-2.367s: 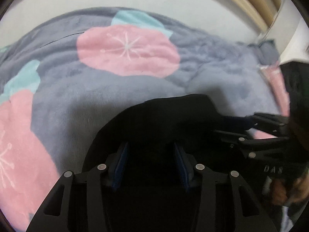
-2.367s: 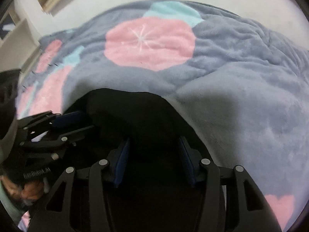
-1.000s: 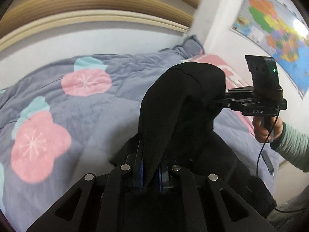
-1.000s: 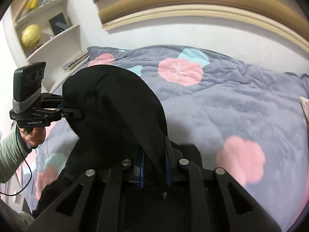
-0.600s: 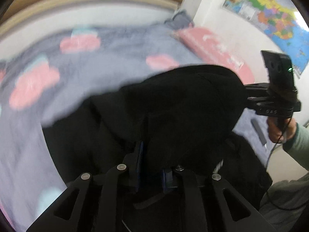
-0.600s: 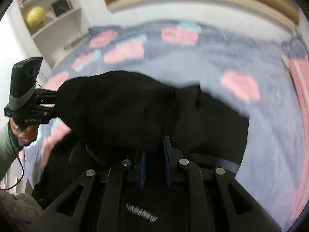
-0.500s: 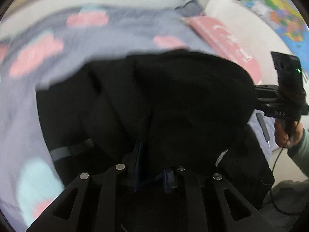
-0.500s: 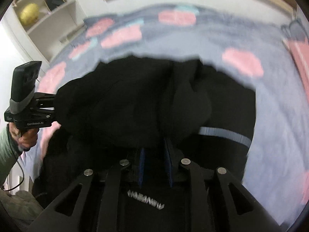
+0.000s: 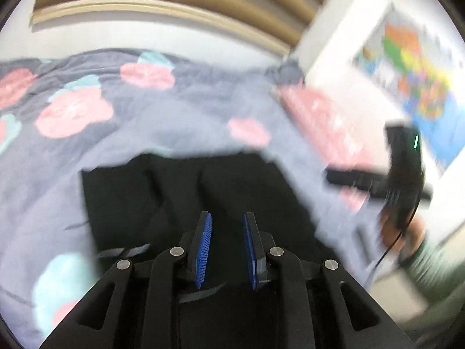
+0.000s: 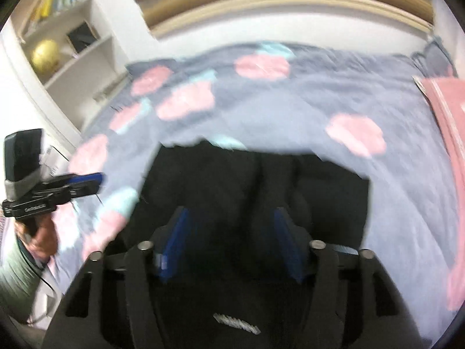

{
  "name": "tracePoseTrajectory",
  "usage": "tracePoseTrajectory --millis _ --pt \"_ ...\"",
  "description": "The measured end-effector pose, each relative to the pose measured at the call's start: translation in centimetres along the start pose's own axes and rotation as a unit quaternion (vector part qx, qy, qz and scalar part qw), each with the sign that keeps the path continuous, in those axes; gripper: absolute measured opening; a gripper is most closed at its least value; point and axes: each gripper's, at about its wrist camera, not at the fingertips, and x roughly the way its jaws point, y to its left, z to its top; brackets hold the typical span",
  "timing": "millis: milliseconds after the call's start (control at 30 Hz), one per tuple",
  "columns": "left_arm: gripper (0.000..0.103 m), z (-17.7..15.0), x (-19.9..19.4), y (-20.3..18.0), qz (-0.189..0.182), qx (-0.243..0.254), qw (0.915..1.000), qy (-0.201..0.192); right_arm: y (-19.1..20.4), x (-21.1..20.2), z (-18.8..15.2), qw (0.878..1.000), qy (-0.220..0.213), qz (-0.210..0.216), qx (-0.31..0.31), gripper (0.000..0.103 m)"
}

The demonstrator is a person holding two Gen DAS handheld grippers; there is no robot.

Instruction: Fold large clothes

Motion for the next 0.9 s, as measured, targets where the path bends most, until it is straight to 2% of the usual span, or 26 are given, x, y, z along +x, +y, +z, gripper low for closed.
tracePoseTrajectory --millis 67,133,233,333,400,467,533,600,700,800,900 --pt "0.023 1.8 2.2 0.8 -0.037 -0.057 0.9977 -0.002 1.1 1.9 1.1 1.0 0.005 0.007 -0.007 0.065" --pt "0.023 1.9 5.5 1.9 -0.059 -0.093 0.9935 0.031 1.6 5.5 1.2 1.0 0.031 -0.004 -0.006 0.065" --pt "0.023 -0.3 10.8 4.3 -0.051 -0.146 0.9832 0.097 0.6 10.4 -1.9 0.995 0.099 -0.002 0.019 0.065" --pt "0.025 -5.0 15.2 6.1 0.0 -0.165 0.9703 0.176 -0.5 15.2 -7.0 0.986 0.164 -0.015 0.018 0.064" --pt "0.024 -7.1 16.7 7.3 -0.003 -0.19 0.9631 0.191 -0.8 16.5 -9.0 0.987 0.16 -0.023 0.01 0.065" --pt "0.024 -7.3 16.4 7.8 -0.011 -0.204 0.9623 0.179 -0.5 16.4 -9.4 0.989 0.145 -0.034 0.004 0.065" --pt "0.024 -6.6 16.0 7.2 -0.003 -0.192 0.9659 0.174 -0.3 16.0 -8.6 0.988 0.149 -0.035 0.013 0.065" --pt "0.024 -5.9 14.6 5.5 0.012 -0.147 0.9765 0.157 0.1 14.8 -7.8 0.989 0.141 -0.031 0.002 0.065" --pt "0.024 -5.2 11.7 2.7 0.02 -0.087 0.987 0.134 0.8 11.2 -7.3 0.993 0.116 -0.017 -0.01 0.065" --pt "0.026 -5.4 9.0 0.9 0.0 -0.058 0.9912 0.119 2.0 8.1 -7.4 0.995 0.092 -0.014 -0.026 0.065" --pt "0.029 -6.3 8.5 0.3 -0.006 -0.053 0.9913 0.12 2.5 7.6 -9.0 0.995 0.096 -0.02 -0.029 0.065"
